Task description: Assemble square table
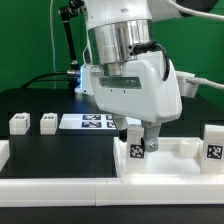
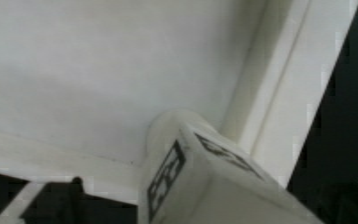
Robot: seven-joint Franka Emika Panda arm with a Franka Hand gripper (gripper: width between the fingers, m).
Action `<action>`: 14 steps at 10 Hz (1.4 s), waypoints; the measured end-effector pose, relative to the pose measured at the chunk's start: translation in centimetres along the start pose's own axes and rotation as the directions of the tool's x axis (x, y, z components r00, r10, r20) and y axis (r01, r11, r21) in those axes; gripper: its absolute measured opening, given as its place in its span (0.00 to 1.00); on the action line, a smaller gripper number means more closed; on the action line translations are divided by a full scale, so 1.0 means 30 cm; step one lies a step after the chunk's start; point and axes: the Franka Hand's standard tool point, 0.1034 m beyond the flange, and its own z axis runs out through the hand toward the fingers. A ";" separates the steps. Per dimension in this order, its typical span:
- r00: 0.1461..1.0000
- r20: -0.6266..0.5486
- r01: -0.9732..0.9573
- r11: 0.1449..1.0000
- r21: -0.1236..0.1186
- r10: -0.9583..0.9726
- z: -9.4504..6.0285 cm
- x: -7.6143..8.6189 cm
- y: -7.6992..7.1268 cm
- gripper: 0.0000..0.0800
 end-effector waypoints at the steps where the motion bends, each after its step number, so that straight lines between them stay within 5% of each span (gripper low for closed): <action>1: 1.000 0.000 0.000 1.000 0.000 0.000 -0.001 0.000 0.000 0.81; 3: 1.000 0.003 0.008 1.000 0.016 -0.008 -0.046 0.000 -0.012 0.81; 7: 1.000 0.002 0.026 1.000 0.013 -0.026 -0.038 0.001 -0.008 0.81; 9: 0.995 0.001 0.099 0.995 0.032 -0.099 -0.088 -0.007 -0.021 0.81; 11: 0.917 -0.023 0.399 0.917 0.010 -0.398 -0.114 -0.028 -0.008 0.81; 14: 0.845 -0.039 0.533 0.846 -0.006 -0.533 -0.113 -0.024 0.003 0.81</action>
Offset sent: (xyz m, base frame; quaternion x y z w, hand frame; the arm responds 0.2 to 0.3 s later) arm 0.0000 0.0000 0.0000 0.0000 0.0000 0.0000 1.0000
